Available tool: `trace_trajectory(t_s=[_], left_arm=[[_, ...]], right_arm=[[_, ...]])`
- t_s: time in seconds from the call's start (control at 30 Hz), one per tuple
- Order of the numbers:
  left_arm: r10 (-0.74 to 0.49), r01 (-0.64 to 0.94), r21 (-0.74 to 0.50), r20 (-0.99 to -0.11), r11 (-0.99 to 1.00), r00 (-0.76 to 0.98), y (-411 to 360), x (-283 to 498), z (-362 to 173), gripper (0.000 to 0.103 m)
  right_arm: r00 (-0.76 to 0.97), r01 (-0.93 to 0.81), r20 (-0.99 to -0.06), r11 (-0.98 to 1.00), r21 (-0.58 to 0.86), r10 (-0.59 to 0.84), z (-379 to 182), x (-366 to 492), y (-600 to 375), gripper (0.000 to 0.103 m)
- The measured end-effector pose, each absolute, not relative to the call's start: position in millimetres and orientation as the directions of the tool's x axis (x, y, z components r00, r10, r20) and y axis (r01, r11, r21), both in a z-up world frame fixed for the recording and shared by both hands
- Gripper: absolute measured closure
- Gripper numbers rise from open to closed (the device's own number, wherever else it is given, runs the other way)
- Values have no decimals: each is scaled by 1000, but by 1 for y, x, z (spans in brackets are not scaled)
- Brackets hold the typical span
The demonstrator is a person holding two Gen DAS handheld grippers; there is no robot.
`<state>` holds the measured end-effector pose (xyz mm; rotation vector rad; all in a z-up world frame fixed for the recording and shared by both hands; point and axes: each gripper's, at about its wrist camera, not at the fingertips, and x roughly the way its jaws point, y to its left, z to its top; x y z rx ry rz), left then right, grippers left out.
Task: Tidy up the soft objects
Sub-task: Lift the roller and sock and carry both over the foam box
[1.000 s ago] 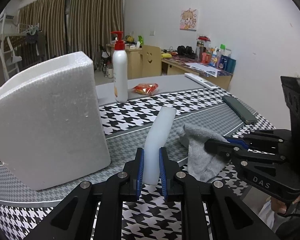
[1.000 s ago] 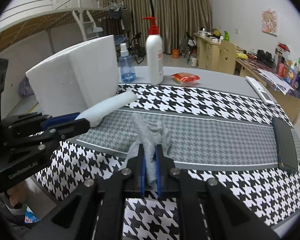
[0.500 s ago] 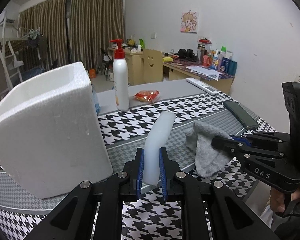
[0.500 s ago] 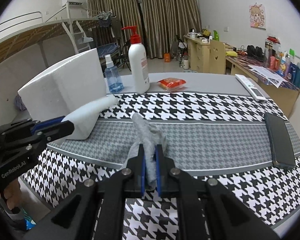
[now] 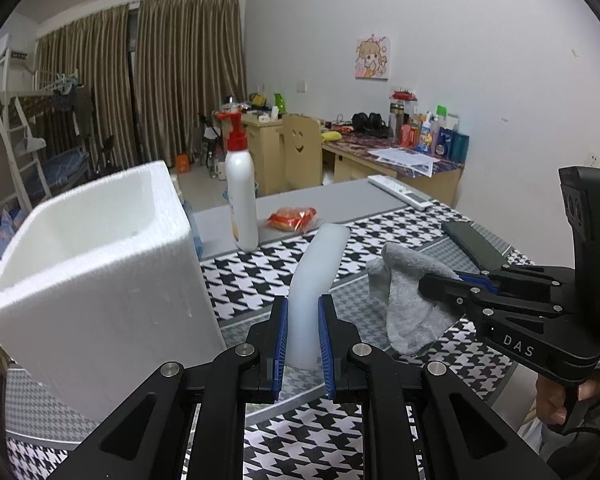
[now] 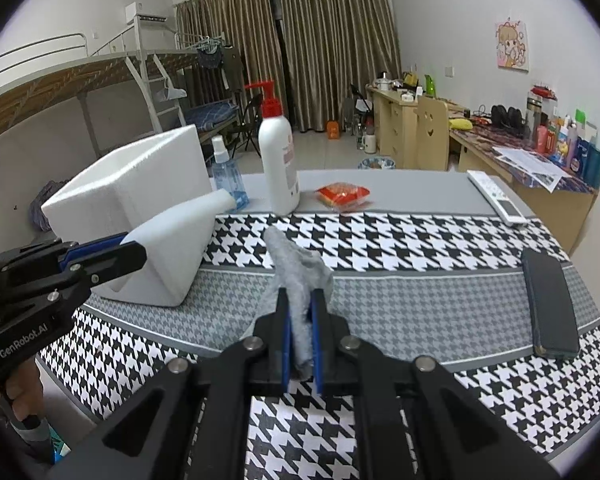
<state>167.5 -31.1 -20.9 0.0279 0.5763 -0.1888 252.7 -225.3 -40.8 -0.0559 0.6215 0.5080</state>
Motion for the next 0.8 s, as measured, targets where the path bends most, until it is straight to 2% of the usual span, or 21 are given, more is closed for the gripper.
trace_trajectory(t_s=[0.8], left_arm=[[-122,148,27,-432,989,894,-20,164,27,87]], right_arm=[[758,-493,-451,866,77,472,7,248,-217,91]])
